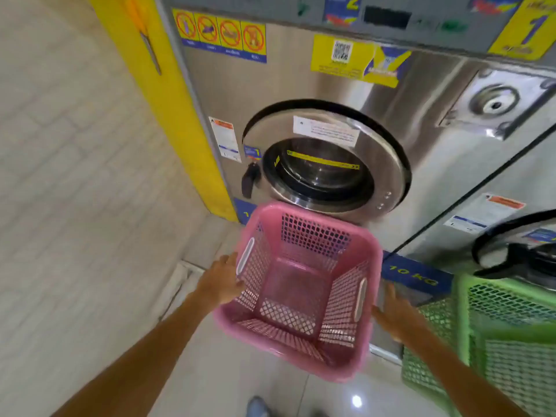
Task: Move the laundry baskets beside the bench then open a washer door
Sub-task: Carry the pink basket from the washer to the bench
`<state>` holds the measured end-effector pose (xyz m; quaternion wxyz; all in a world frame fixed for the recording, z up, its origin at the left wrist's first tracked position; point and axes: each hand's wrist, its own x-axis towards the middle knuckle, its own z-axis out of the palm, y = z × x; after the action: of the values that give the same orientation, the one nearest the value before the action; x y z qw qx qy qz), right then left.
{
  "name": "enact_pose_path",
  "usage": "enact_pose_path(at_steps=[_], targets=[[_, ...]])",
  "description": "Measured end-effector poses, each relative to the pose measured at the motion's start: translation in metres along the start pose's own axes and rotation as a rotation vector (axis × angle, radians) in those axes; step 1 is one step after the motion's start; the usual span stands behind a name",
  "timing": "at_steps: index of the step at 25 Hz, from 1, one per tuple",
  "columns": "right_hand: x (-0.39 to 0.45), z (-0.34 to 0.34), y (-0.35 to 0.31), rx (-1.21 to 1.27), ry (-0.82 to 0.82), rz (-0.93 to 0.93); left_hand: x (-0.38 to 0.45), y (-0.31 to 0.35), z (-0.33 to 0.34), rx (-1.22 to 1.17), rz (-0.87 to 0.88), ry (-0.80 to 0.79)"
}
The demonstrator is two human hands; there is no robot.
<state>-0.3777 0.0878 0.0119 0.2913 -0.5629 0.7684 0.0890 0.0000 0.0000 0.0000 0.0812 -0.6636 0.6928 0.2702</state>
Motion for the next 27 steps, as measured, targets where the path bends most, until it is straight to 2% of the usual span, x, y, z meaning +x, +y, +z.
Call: enact_pose_path(at_steps=[3, 6, 8, 11, 14, 18, 23, 27], targets=[[0.040, 0.041, 0.010, 0.135, 0.010, 0.082, 0.042, -0.017, 0.054, -0.003, -0.123, 0.081], [0.056, 0.064, 0.013, 0.249, 0.073, 0.098, 0.059, -0.025, 0.085, -0.198, -0.147, 0.145], [0.059, 0.072, 0.008, 0.273, 0.145, 0.101, 0.057, -0.028, 0.093, -0.280, -0.164, 0.255], [0.044, 0.073, -0.009, 0.220, 0.180, 0.092, 0.023, -0.047, 0.106, -0.310, -0.263, 0.292], [0.014, 0.072, -0.038, 0.083, 0.137, 0.027, -0.056, -0.080, 0.131, -0.380, -0.339, 0.287], [-0.026, 0.104, -0.110, -0.117, 0.071, -0.290, -0.215, -0.142, 0.174, -0.609, -0.608, 0.292], [-0.074, 0.212, -0.217, -0.314, -0.066, -0.646, -0.389, -0.207, 0.258, -0.836, -1.059, 0.321], [-0.127, 0.308, -0.287, -0.492, -0.152, -0.827, -0.489, -0.249, 0.323, -0.989, -1.221, 0.351]])
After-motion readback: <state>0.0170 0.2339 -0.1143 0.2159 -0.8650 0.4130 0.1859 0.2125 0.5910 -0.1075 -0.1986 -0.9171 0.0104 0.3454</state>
